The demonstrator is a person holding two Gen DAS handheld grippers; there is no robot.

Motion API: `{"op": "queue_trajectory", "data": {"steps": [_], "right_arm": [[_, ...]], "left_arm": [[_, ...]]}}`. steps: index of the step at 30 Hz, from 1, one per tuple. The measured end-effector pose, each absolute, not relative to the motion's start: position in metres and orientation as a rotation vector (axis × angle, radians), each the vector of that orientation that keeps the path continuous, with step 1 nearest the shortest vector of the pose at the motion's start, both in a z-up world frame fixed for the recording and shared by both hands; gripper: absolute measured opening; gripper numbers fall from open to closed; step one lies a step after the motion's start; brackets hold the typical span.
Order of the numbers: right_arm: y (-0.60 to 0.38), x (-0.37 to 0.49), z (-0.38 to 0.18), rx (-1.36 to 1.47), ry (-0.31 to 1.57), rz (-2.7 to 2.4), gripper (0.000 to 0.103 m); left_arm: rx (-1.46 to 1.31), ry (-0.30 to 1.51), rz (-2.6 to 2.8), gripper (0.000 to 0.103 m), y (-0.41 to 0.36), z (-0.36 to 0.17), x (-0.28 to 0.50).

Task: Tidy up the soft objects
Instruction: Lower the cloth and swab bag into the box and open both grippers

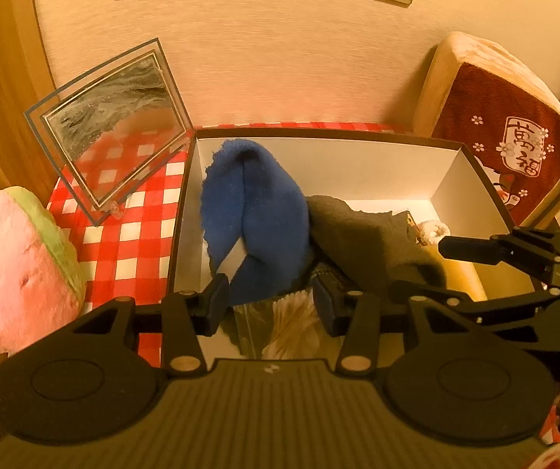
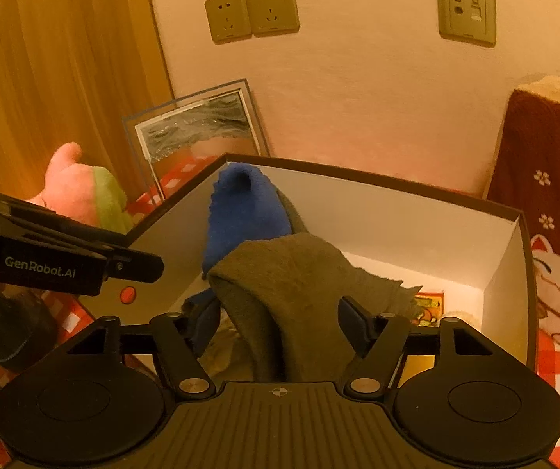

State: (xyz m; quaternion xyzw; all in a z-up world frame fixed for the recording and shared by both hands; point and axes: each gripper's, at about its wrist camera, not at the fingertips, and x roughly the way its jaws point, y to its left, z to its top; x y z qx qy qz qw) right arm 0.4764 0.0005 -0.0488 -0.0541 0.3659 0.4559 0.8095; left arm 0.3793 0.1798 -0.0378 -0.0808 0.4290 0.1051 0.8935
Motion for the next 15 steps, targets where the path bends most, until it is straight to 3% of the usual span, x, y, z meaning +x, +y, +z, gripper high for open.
{"op": "queue_trajectory", "data": {"steps": [3, 15], "right_arm": [[-0.006, 0.474, -0.046, -0.082, 0.785, 1.004, 0.075], [-0.025, 0.462, -0.032, -0.023, 0.784, 1.008, 0.076]], "left_arm": [[-0.170, 0.887, 0.221, 0.045, 0.179, -0.036, 0.377], [-0.168, 0.880, 0.217, 0.045, 0.172, -0.028, 0.364]]}}
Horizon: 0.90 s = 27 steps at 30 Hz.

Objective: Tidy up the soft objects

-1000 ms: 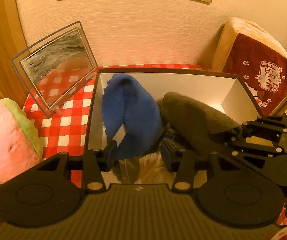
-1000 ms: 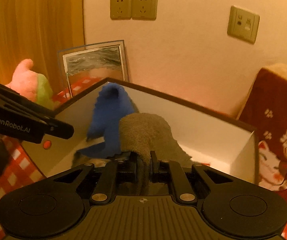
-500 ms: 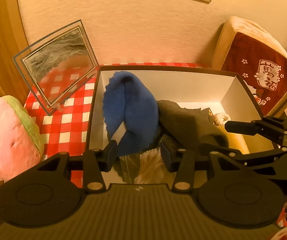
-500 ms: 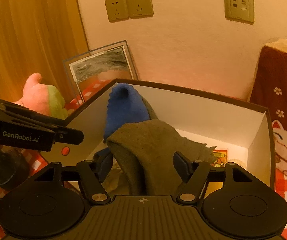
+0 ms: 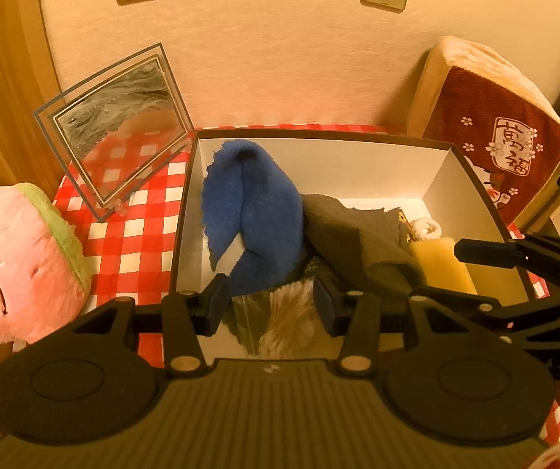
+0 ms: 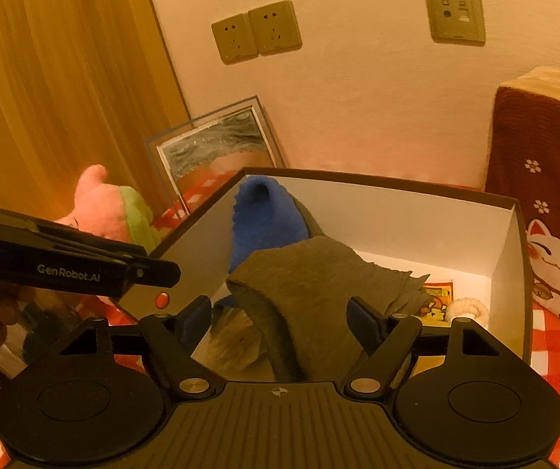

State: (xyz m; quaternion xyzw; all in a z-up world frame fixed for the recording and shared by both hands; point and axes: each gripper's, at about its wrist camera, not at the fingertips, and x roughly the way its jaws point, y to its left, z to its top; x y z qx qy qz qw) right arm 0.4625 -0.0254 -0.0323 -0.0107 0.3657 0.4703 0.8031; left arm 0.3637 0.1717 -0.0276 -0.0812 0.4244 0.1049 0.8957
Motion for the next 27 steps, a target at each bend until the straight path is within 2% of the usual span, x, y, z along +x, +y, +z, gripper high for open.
{"op": "queue_trajectory", "data": {"steps": [11, 27], "right_arm": [[-0.056, 0.446, -0.016, 0.044, 0.790, 0.942, 0.077], [-0.115, 0.400, 0.010, 0.112, 0.780, 0.880, 0.077]], "left_arm": [[-0.167, 0.874, 0.207, 0.055, 0.153, -0.013, 0.341], [-0.157, 0.849, 0.195, 0.058, 0.104, 0.013, 0.291]]}}
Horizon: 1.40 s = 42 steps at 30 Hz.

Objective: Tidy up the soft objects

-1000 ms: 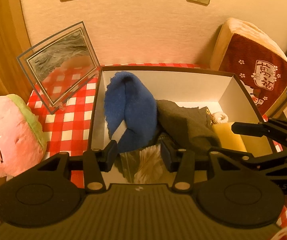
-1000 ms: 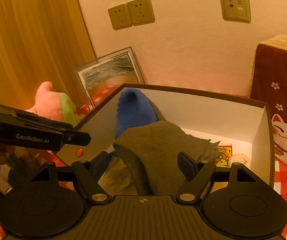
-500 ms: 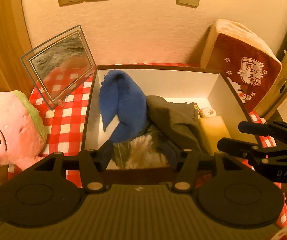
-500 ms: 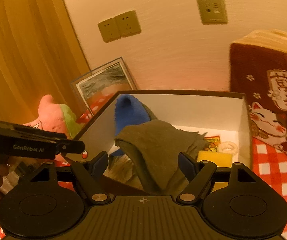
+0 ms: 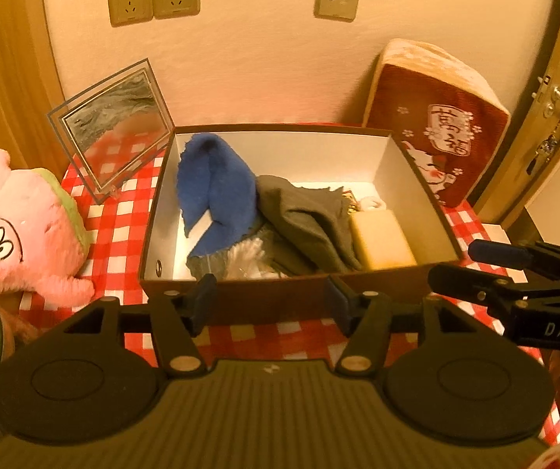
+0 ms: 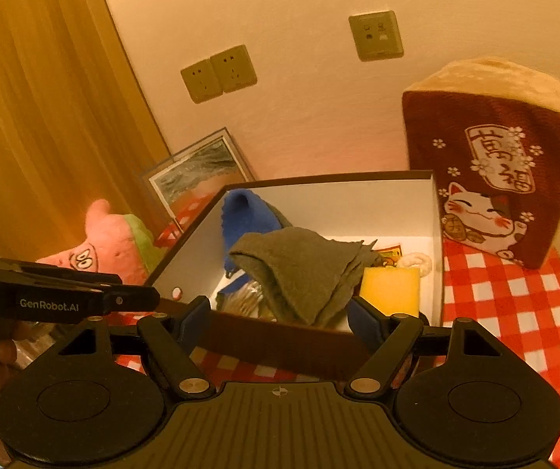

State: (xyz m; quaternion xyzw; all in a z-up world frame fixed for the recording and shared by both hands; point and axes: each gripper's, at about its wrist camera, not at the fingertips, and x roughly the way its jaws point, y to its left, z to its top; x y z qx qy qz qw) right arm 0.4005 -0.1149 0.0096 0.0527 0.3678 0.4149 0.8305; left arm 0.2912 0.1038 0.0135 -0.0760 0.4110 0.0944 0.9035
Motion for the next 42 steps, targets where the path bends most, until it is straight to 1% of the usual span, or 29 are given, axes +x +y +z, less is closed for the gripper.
{"op": "queue_trajectory", "data": {"steps": [5, 10, 24, 36, 42], "right_arm": [[-0.132, 0.378, 0.019, 0.110, 0.782, 0.871, 0.077], [-0.146, 0.355, 0.026, 0.074, 0.773, 0.848, 0.077], [-0.183, 0.290, 0.026, 0.079, 0.808, 0.854, 0.077], [-0.198, 0.218, 0.029, 0.103, 0.849, 0.748, 0.077], [-0.199, 0.178, 0.035, 0.111, 0.864, 0.707, 0.077]], "left_arm": [[-0.164, 0.827, 0.207, 0.063, 0.085, 0.023, 0.266], [-0.171, 0.809, 0.243, 0.065, 0.067, 0.026, 0.235], [-0.167, 0.813, 0.287, 0.066, 0.030, 0.026, 0.159], [-0.085, 0.826, 0.230, 0.067, 0.013, 0.025, 0.098], [-0.109, 0.833, 0.177, 0.067, 0.014, 0.025, 0.063]]}}
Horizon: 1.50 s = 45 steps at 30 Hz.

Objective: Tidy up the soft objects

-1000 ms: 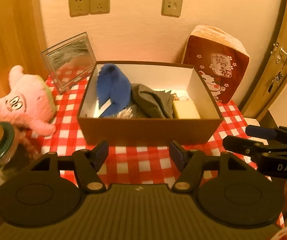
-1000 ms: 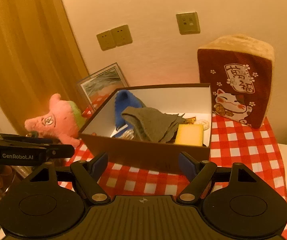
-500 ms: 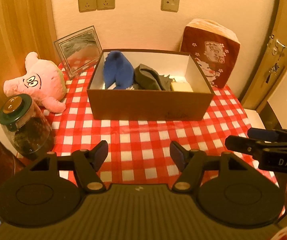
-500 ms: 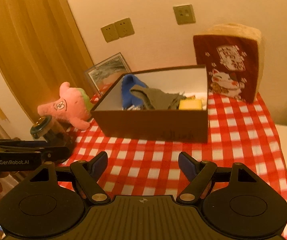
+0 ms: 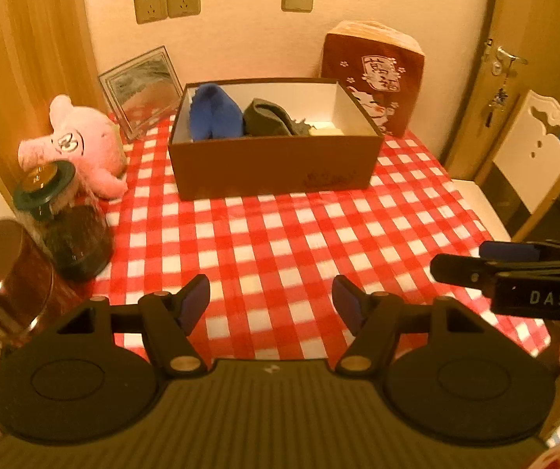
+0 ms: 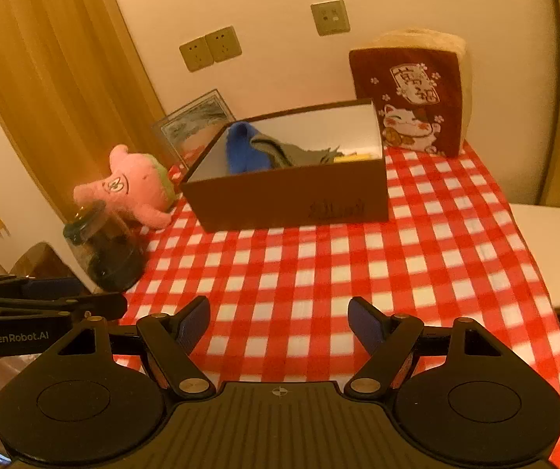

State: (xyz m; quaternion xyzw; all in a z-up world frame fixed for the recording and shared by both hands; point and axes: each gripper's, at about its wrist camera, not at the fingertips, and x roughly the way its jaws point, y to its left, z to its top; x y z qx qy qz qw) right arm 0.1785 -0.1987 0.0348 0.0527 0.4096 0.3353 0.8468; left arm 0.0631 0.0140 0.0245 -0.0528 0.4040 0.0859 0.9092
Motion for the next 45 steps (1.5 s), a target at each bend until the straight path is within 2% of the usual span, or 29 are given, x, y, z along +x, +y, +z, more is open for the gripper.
{"op": "queue_trajectory", "data": {"steps": [14, 45], "right_arm": [[-0.204, 0.118, 0.042, 0.073, 0.903, 0.662, 0.077], [-0.231, 0.120, 0.037, 0.027, 0.925, 0.699, 0.077]], "left_arm": [[-0.117, 0.856, 0.156, 0.067, 0.004, 0.025, 0.014], [-0.150, 0.873, 0.178, 0.067, -0.030, 0.021, 0.009]]}}
